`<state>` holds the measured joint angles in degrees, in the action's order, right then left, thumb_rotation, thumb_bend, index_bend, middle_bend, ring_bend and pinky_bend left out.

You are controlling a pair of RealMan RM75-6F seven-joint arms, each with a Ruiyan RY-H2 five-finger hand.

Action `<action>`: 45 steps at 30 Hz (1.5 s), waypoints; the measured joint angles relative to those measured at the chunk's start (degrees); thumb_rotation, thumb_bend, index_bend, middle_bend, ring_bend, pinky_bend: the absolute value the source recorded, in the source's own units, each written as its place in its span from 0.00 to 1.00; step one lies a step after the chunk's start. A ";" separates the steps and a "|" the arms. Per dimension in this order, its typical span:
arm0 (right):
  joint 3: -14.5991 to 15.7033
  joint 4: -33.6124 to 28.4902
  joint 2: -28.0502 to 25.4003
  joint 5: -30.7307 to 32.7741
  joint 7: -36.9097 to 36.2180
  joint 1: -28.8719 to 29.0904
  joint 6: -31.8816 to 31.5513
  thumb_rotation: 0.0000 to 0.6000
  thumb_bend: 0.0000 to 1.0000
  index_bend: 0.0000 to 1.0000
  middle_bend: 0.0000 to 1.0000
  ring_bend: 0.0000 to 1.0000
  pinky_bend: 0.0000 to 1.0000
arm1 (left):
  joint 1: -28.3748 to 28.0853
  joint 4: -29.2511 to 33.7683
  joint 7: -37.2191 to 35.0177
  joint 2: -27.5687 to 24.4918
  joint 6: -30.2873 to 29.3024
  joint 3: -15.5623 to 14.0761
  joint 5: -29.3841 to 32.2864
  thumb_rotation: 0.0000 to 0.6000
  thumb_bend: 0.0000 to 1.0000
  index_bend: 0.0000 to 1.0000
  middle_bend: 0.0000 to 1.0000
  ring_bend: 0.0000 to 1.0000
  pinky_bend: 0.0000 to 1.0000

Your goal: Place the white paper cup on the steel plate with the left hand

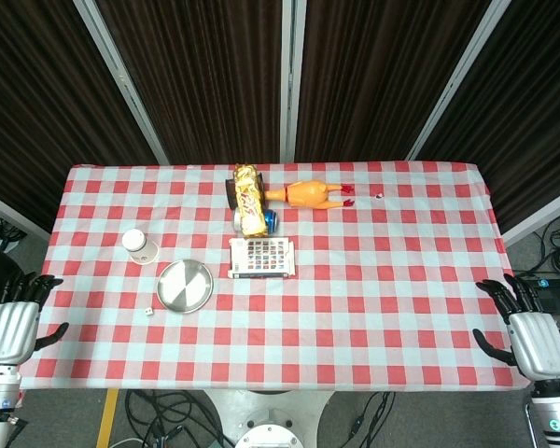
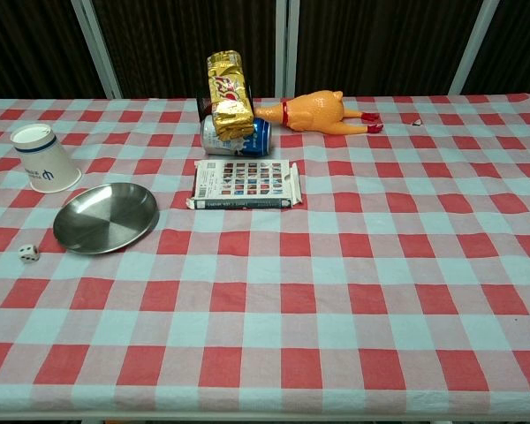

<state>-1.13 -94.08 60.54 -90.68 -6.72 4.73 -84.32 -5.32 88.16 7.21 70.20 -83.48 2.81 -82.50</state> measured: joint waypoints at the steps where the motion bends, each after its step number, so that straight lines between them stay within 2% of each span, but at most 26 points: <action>1: 0.02 0.06 0.01 -0.02 -0.07 -0.03 -0.05 1.00 0.22 0.18 0.16 0.00 0.02 | 0.03 0.01 0.02 0.01 -0.02 -0.04 0.00 1.00 0.20 0.24 0.18 0.11 0.06; 11: 0.16 0.83 0.07 -0.33 -1.15 -0.45 -0.94 1.00 0.22 0.18 0.16 0.00 0.02 | -0.27 0.98 0.19 -0.65 0.46 -0.14 -0.28 1.00 0.20 0.24 0.18 0.11 0.06; 19: -0.05 1.82 0.20 -0.38 -1.96 -0.22 -0.86 1.00 0.22 0.18 0.16 0.00 0.02 | -3.77 3.05 -1.92 -1.91 6.45 -0.17 -1.05 1.00 0.20 0.25 0.23 0.13 0.09; 20: -0.08 1.87 0.21 -0.32 -1.98 -0.16 -0.75 1.00 0.22 0.18 0.16 0.00 0.02 | -4.46 3.11 -2.27 -1.88 7.55 -0.10 -1.06 1.00 0.20 0.26 0.25 0.17 0.14; 24: -0.23 1.88 0.05 0.24 -1.85 0.06 -0.18 1.00 0.22 0.18 0.16 0.00 0.02 | -7.94 3.30 -2.38 -0.74 12.90 0.64 0.08 1.00 0.19 0.38 0.45 0.41 0.40; 31: -0.57 1.51 -0.15 1.00 -1.25 0.61 0.83 1.00 0.22 0.18 0.16 0.00 0.02 | -13.50 2.38 -1.30 3.76 21.48 1.88 3.81 1.00 0.19 0.39 0.65 0.67 0.75; 35: -0.62 1.62 -0.07 1.14 -1.34 0.74 1.05 1.00 0.22 0.18 0.16 0.00 0.02 | -16.18 0.55 -1.14 7.32 25.69 2.54 7.02 1.00 0.19 0.40 0.70 0.74 0.82; 45: -0.56 1.99 -0.05 1.37 -1.68 0.63 1.02 1.00 0.22 0.18 0.16 0.00 0.02 | -18.73 -4.68 1.16 14.32 29.66 2.79 14.98 1.00 0.21 0.44 0.75 0.80 0.85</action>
<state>-1.70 -92.08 60.49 -89.31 -8.40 5.36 -83.30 -24.05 83.48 8.37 84.52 -53.82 5.60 -67.52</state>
